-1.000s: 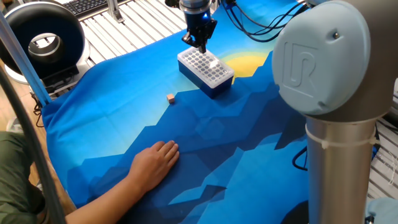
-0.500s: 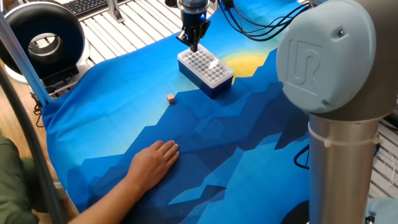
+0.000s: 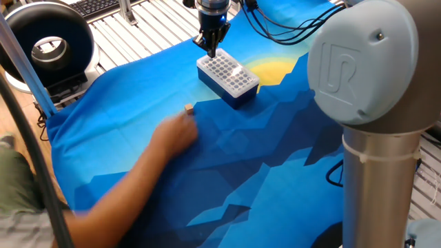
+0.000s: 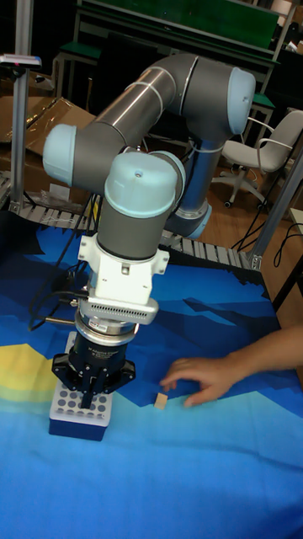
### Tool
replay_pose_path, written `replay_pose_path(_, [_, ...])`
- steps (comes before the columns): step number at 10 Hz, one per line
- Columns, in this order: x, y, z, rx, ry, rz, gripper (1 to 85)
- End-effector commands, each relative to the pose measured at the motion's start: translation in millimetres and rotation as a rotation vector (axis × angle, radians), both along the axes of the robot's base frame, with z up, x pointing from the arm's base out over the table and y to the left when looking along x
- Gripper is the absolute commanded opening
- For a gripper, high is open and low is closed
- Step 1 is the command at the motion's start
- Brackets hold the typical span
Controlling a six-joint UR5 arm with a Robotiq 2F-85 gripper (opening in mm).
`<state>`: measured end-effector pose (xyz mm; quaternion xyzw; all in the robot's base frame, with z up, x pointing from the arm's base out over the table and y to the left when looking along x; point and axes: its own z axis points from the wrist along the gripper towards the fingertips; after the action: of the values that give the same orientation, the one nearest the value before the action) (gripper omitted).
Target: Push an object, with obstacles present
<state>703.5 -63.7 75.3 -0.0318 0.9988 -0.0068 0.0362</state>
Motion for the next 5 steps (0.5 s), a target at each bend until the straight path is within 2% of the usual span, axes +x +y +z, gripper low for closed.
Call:
replay_pose_path(1, [-8.8, 2, 9.2, 0.011, -0.010, -0.065, 1.0])
replay_pose_path(3, [-25.8, 1, 18.8, -0.005, -0.008, -0.089, 1.0])
replay_pose_path(5, [-24.1, -1, 17.6, -0.016, -0.005, -0.080, 1.0])
